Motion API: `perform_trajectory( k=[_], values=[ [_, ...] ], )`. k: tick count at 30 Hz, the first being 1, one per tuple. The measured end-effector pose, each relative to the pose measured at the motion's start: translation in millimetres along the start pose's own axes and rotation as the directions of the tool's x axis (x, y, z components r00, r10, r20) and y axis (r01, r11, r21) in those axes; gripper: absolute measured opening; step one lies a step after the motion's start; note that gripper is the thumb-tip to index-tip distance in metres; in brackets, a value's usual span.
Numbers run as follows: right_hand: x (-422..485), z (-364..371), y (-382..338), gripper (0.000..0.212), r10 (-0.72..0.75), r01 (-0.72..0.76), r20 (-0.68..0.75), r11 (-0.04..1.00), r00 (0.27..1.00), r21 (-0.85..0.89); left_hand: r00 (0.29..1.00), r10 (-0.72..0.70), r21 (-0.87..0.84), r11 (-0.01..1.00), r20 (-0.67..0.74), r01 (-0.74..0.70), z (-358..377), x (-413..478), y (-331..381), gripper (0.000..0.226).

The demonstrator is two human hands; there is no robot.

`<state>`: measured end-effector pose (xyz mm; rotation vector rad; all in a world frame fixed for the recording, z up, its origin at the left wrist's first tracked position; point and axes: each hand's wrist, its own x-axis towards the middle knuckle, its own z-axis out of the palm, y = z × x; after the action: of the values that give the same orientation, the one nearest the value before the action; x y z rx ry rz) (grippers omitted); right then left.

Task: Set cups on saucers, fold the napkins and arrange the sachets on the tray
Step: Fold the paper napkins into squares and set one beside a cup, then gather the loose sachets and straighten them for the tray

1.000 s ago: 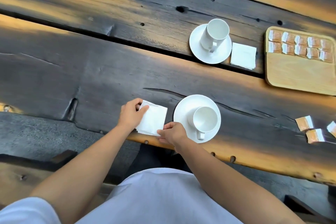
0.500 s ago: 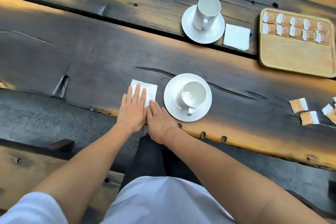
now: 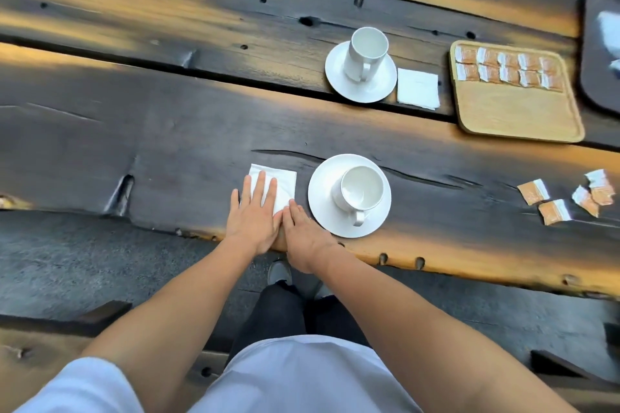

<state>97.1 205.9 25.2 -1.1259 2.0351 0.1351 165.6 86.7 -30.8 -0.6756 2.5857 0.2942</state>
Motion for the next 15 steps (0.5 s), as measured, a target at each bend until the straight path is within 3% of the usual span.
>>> perform_trajectory(
  k=[2,6,10,15],
  values=[
    [-9.2,-12.1,-0.2,0.076,0.019,-0.019,0.001,0.995,1.0,0.094,1.0,0.012,0.008,1.0,0.013,-0.012,-12.9,-4.5,1.5,0.066],
    [-27.7,-40.0,3.8,0.031,0.048,-0.043,-0.054,0.995,0.997,0.095,0.999,0.002,-0.054,0.999,0.032,0.0,-50.5,-10.3,13.9,0.046],
    [-44.8,-68.8,17.4,0.03,0.108,-0.09,-0.113,0.984,0.988,0.153,0.997,0.003,-0.068,0.998,0.08,0.002,-101.2,-1.2,38.2,0.021],
    [-75.2,-103.2,56.8,0.026,0.22,-0.131,-0.248,0.934,0.943,0.332,0.989,0.144,-0.103,0.984,-0.041,-0.148,-165.7,15.9,89.0,0.019]
  ],
)
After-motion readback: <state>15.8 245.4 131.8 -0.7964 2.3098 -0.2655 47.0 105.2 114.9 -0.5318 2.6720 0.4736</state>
